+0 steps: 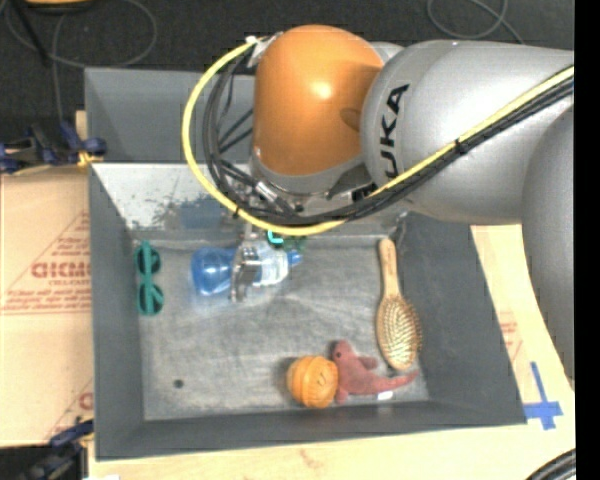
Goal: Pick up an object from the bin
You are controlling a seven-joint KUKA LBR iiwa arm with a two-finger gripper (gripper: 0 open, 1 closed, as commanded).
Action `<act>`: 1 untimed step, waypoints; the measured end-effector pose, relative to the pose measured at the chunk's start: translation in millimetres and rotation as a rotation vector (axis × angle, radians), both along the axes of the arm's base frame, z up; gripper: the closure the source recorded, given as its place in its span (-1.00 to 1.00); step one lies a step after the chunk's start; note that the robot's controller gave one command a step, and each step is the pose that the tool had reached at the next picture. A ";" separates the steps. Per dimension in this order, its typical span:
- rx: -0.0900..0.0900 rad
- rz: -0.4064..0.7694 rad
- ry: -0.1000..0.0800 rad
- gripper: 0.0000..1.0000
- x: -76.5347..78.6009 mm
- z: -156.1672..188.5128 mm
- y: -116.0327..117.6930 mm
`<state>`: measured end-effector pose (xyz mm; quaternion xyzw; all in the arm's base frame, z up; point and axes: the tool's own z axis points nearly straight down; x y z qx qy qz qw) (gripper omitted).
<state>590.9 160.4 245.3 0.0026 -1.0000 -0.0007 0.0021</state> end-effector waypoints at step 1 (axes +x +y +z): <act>0.001 -0.005 -0.008 1.00 1.6 5.0 -1.2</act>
Offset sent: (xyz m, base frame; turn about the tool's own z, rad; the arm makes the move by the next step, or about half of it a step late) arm 0.0000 0.0000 0.0000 0.0000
